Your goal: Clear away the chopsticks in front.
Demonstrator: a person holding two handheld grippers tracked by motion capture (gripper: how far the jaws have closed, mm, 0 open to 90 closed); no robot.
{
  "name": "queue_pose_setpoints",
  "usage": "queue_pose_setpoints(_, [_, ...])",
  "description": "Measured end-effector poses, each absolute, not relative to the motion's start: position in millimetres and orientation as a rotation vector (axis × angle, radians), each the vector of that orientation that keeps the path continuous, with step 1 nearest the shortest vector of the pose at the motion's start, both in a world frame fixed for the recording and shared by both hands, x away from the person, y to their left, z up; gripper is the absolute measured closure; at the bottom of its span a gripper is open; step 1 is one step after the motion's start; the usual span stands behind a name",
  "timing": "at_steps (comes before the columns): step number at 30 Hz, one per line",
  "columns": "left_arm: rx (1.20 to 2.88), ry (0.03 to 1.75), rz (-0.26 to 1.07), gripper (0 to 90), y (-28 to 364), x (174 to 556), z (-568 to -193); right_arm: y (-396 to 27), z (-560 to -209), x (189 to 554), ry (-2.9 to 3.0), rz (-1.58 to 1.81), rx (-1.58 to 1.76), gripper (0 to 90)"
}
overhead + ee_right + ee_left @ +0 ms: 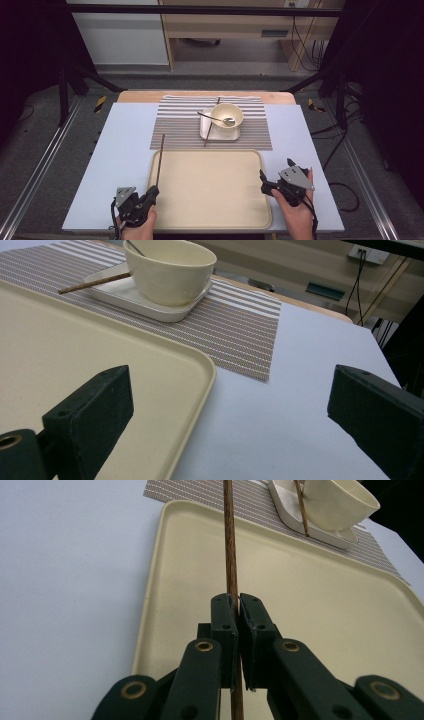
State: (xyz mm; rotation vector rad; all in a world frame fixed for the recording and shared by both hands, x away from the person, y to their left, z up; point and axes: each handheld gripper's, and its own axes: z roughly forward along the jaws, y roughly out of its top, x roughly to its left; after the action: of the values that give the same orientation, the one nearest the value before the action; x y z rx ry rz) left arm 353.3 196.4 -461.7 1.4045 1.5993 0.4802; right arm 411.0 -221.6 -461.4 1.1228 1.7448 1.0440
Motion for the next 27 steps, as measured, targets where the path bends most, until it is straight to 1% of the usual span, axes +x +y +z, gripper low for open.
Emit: queue_pose_setpoints(27, [1.401, 1.613, 0.463, 85.7, 193.7, 348.4, -470.3, -220.3, -461.7, 411.4, 1.758, 1.046, 1.121, 4.5])
